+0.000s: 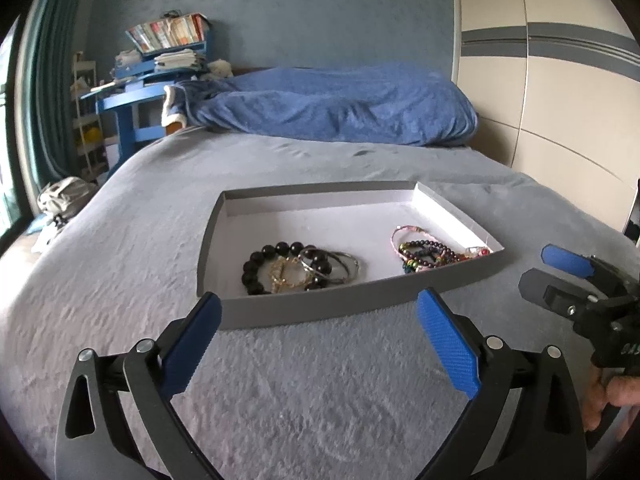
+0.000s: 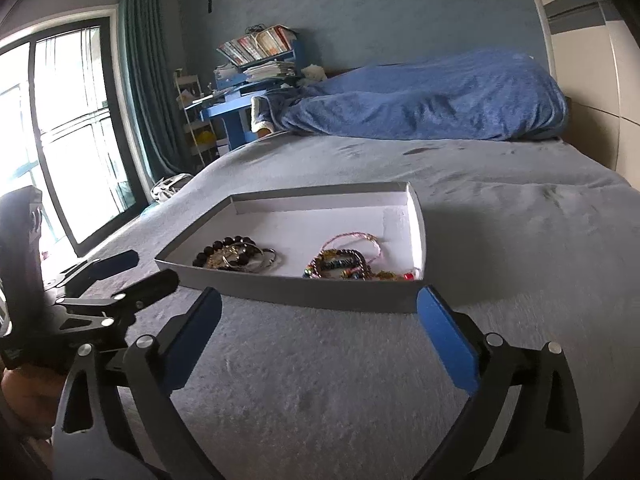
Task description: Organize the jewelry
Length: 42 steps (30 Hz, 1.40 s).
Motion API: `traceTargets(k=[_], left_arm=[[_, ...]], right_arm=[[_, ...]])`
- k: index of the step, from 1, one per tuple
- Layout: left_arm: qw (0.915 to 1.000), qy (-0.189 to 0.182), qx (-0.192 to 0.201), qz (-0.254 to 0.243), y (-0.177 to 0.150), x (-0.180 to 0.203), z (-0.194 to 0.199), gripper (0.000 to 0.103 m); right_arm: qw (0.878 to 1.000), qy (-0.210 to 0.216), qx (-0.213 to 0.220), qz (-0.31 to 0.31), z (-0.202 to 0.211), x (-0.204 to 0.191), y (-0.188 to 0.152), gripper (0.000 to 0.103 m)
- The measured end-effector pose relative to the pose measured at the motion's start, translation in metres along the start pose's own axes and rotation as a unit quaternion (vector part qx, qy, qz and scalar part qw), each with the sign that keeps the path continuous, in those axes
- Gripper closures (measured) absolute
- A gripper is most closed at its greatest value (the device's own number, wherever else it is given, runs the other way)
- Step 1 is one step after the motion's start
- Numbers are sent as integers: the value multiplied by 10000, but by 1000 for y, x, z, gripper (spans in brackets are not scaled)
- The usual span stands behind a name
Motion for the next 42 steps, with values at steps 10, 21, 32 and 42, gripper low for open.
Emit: traceTargets(k=[10, 21, 32, 42], left_arm=[[10000, 24, 55, -68, -1, 2, 2, 5], [9999, 75, -6, 115, 0, -6, 1, 5], [9999, 37, -33, 141, -1, -7, 0, 5], [9999, 36, -37, 139, -1, -7, -1, 5]], right_arm=[[9998, -114, -43, 161, -2, -4, -4, 6], [9998, -129, -61, 134, -3, -2, -3, 6], [9998, -131, -70, 135, -3, -2, -4, 6], [9998, -129, -71, 130, -3, -2, -3, 6]])
Point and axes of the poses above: each gripper's, at about its wrist camera, not at the fingertips, and z roughly against the way its jaws point, x to its right, y to its top, the point moved 6 cm from there along -z, roughly the way its jaws point, and after that the axes turned 5 degrees about y, right-handed, at the moved point
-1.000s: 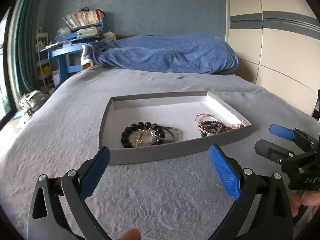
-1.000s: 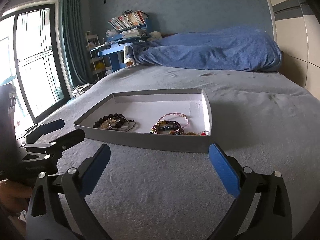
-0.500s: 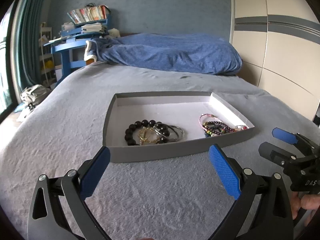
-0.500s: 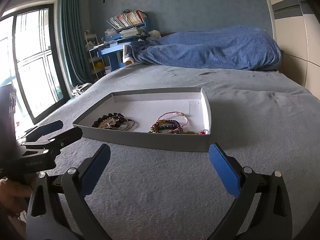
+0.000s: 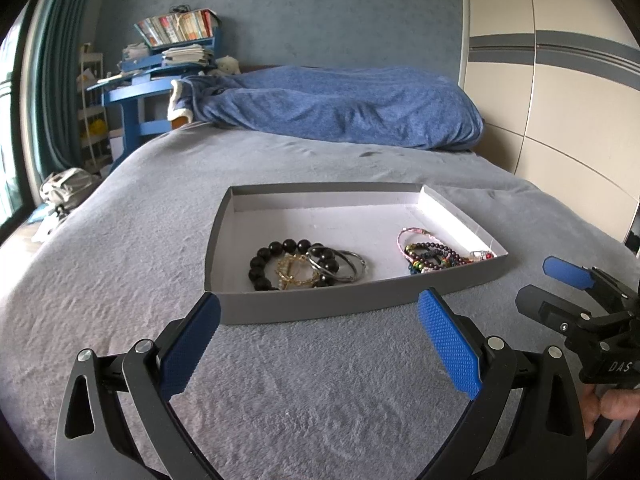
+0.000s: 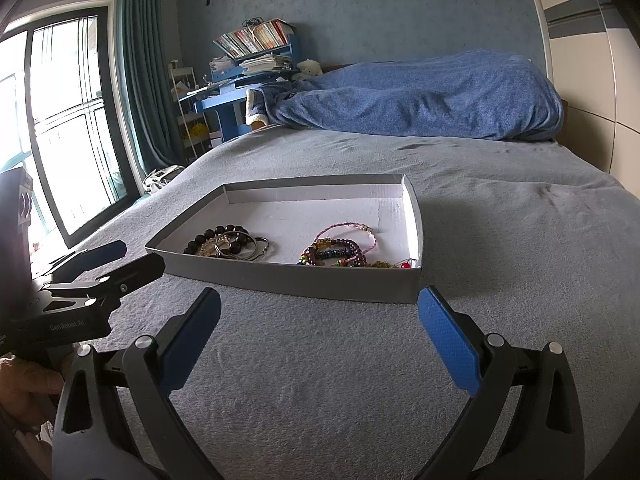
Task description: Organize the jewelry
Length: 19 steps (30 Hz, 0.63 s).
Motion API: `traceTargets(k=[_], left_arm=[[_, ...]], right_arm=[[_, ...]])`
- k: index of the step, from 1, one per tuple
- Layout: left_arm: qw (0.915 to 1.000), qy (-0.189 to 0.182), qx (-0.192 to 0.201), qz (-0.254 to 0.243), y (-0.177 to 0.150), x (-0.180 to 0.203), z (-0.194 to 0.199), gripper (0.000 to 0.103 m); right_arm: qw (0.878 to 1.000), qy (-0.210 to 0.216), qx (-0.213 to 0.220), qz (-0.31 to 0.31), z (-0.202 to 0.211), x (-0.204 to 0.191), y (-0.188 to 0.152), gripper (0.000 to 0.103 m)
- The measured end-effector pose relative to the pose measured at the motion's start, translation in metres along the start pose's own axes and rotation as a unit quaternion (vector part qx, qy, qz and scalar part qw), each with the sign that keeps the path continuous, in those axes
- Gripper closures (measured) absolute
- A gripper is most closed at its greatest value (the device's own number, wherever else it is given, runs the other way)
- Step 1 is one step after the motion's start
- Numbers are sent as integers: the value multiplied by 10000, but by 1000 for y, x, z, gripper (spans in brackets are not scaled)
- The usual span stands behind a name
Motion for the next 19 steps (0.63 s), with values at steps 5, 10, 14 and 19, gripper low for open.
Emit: traceTargets(k=[5, 10, 14, 19], left_arm=[[10000, 0, 11, -4, 0, 0, 0, 5], [10000, 5, 15, -43, 0, 1, 0, 5], [10000, 2, -3, -21, -1, 1, -1, 5], [10000, 2, -6, -26, -2, 1, -2, 5]], right_arm=[[10000, 2, 1, 0, 0, 0, 0, 6], [10000, 0, 4, 0, 0, 0, 0, 6], [10000, 0, -3, -2, 0, 0, 0, 6], [10000, 1, -4, 0, 0, 0, 0, 6]])
Point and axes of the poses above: each gripper's, at about its wrist camera, not at the fingertips, and z roughly against the way its jaws point, x to its right, y to its top, the point moved 6 cm from there along -z, roughly the way its jaws point, and after that the axes turned 5 degrees about y, right-handed, at the moved point
